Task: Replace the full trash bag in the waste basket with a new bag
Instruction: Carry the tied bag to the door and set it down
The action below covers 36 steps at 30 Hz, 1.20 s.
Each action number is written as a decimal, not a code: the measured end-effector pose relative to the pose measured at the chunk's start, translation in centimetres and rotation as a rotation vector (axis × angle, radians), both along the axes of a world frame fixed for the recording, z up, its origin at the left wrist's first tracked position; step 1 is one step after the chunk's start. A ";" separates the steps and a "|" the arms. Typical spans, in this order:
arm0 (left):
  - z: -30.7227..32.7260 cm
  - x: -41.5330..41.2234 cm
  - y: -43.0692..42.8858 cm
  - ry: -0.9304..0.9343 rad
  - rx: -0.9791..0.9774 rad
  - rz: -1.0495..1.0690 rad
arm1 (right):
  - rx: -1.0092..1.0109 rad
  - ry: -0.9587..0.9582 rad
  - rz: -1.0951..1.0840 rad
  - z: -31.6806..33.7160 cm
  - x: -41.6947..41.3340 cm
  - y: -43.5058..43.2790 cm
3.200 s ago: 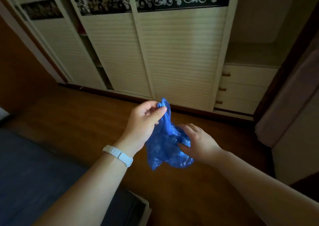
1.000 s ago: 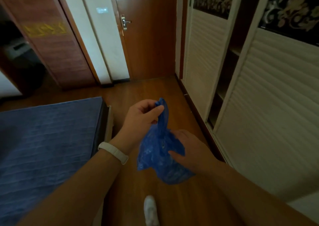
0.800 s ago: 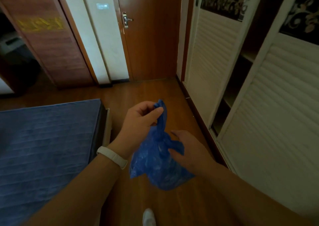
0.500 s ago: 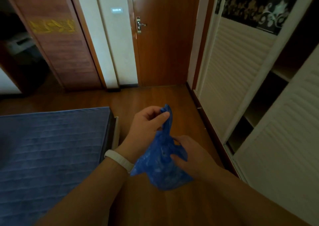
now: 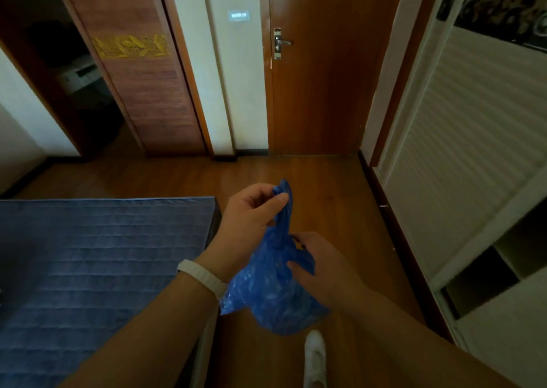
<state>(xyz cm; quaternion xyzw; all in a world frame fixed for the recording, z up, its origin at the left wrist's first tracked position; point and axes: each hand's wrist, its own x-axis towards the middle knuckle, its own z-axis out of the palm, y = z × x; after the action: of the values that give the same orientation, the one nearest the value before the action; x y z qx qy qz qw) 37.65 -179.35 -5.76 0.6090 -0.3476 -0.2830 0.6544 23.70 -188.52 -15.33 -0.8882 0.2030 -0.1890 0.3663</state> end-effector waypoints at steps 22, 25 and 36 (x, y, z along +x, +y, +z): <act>1.5 22.4 -23.0 -0.037 0.018 0.200 | -0.132 0.007 0.192 0.4 25.8 -27.4; 0.4 26.2 -25.2 -0.019 0.025 0.171 | -0.094 0.005 0.181 -0.3 29.0 -29.4; -2.4 45.1 -33.8 0.071 0.054 0.024 | -0.198 0.151 0.108 -1.1 45.4 -36.4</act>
<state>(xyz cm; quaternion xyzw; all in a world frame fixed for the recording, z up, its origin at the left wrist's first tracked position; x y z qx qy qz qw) 82.79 -213.14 -8.15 0.6200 -0.3092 -0.3060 0.6530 69.11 -224.92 -16.44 -0.9414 0.1622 -0.1207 0.2700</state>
